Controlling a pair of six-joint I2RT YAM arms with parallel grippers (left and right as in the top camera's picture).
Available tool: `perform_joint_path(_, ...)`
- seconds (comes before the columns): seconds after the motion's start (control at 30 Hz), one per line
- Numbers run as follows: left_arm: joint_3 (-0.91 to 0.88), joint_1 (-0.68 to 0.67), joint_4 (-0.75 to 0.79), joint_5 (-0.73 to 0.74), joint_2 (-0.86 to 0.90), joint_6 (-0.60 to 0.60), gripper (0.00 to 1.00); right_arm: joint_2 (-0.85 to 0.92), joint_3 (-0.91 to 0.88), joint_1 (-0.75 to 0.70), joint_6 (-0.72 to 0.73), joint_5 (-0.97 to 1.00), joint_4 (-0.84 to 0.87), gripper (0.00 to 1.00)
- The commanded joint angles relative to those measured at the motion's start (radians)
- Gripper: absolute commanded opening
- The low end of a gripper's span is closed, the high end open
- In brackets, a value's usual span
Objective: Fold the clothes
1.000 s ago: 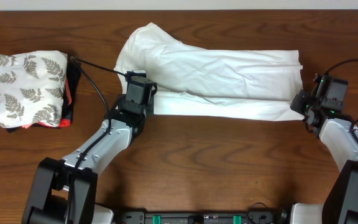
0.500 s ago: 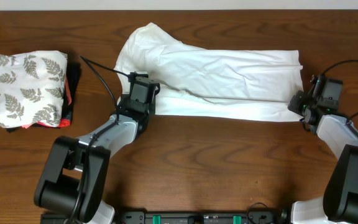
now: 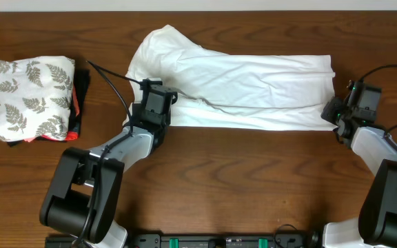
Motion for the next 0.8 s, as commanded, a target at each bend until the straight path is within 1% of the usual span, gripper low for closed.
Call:
perform_joint_path(0.0,0.016,0.016,0.031,-0.038,0.026,-0.002,0.3,0.025,0.013,-0.013,0.013,0.013,0.002,0.27)
perform_joint_path(0.03,0.016,0.016,0.042,-0.038,0.027,-0.002,0.39,0.027,0.013,-0.013,0.013,0.011,0.0,0.27)
perform_joint_path(0.07,0.016,0.016,0.053,-0.038,0.028,-0.001,0.43,0.027,0.013,-0.013,0.013,0.005,-0.002,0.27)
perform_joint_path(0.13,0.016,0.016,0.089,-0.039,0.028,0.0,0.51,0.027,0.013,-0.013,0.013,-0.003,-0.005,0.27)
perform_joint_path(0.17,0.016,0.017,0.113,-0.039,0.028,0.012,0.53,0.027,0.013,-0.013,0.013,-0.016,-0.004,0.27)
perform_joint_path(0.27,0.016,0.017,0.193,-0.039,0.025,0.09,0.53,0.027,0.013,-0.014,-0.006,-0.071,-0.001,0.27)
perform_joint_path(0.33,0.016,0.017,0.208,-0.039,0.014,0.113,0.53,0.027,0.013,-0.014,-0.034,-0.136,0.005,0.25)
perform_joint_path(0.53,0.016,0.017,0.137,-0.039,-0.057,0.117,0.53,0.027,0.014,-0.014,-0.095,-0.314,0.002,0.21)
perform_joint_path(0.63,0.016,0.017,0.134,-0.039,-0.104,0.171,0.53,0.027,0.014,-0.014,-0.11,-0.386,-0.008,0.2)
perform_joint_path(0.77,0.016,0.017,0.133,-0.039,-0.175,0.18,0.52,0.027,0.014,-0.014,-0.191,-0.556,-0.002,0.15)
